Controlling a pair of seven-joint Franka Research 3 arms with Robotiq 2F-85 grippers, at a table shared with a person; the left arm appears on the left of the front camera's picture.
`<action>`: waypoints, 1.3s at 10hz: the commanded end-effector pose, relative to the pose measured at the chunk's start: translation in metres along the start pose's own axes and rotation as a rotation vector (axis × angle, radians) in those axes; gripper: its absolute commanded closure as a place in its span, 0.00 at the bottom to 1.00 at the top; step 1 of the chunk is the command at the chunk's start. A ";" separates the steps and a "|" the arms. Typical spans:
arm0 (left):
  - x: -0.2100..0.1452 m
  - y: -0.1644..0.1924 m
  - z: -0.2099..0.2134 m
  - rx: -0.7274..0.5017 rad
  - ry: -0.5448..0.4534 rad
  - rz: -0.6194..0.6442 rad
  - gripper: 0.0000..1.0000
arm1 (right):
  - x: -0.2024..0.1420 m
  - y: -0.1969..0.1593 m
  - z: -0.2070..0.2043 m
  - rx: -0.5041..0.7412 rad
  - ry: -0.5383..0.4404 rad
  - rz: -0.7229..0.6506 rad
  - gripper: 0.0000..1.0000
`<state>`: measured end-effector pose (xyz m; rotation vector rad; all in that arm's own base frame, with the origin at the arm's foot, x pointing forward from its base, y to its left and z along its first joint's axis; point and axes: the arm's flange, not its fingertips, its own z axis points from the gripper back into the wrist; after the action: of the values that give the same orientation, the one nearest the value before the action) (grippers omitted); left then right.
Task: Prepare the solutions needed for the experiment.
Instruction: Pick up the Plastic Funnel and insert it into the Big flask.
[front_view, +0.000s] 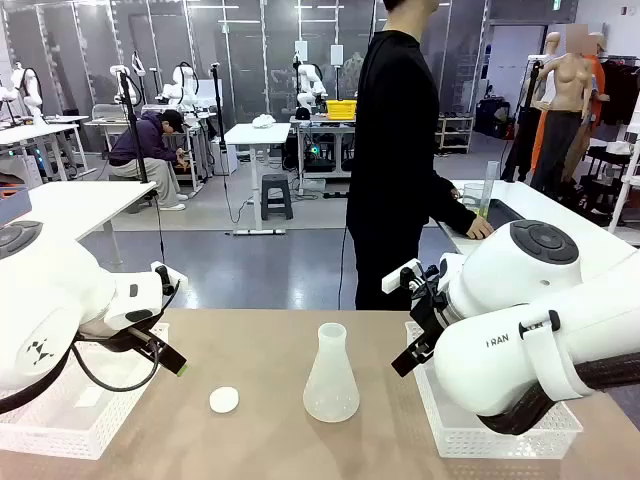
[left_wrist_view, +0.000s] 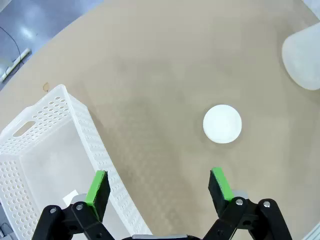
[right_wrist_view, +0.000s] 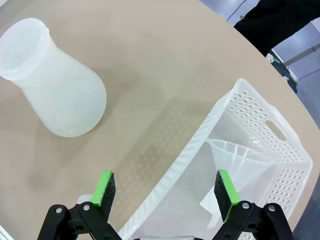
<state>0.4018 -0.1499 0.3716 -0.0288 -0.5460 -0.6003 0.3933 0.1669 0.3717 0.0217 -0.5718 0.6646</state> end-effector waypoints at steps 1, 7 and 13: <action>0.000 0.000 0.000 0.000 0.000 0.000 0.00 | 0.000 0.000 0.000 0.000 0.000 0.000 0.00; 0.000 0.000 0.000 0.000 0.000 0.000 0.00 | 0.000 0.000 0.000 0.000 0.000 0.000 0.00; 0.000 0.000 0.000 0.000 0.000 0.000 0.00 | 0.000 0.000 0.000 0.000 0.000 0.000 0.00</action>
<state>0.4017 -0.1502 0.3716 -0.0288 -0.5460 -0.6012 0.3933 0.1670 0.3717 0.0206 -0.5719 0.6667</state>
